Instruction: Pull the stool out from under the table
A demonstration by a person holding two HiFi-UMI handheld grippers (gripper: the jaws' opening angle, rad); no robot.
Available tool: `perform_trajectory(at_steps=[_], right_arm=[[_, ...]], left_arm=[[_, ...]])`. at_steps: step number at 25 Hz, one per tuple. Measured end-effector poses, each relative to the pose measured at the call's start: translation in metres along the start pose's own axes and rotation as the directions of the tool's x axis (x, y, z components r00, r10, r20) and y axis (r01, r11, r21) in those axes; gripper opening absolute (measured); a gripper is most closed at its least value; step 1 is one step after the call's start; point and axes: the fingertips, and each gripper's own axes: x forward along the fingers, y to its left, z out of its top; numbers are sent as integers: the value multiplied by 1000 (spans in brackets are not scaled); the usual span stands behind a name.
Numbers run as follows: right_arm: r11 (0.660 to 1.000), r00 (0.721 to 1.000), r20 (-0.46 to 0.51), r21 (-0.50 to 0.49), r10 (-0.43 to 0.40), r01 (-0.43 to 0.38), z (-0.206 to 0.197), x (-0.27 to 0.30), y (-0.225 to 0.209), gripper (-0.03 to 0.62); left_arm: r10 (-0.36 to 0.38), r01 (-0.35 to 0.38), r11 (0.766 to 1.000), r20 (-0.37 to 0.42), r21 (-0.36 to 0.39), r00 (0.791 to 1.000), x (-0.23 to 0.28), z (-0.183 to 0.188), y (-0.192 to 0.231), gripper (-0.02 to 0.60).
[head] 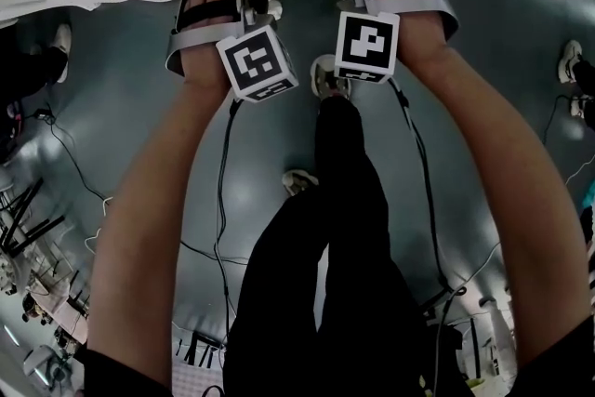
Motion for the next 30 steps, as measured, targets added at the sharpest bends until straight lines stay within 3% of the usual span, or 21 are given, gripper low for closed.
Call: perform_trajectory(at_steps=[11,22,30], right_arm=[[998,998,-26,34,52,-51,19,-73,66,236],[996,997,-24,48,74,-73,40,-99,91,236],[996,997,6,40,83,-83,40,-132,117,236]], left_arm=[[-51,51,999,18,-1,999,-74,6,-68,279],[-30,30,1000,-16,8,999,-100,-7,-92,278],[-36,36,995,2,-96,999,-138,11,-123,276]])
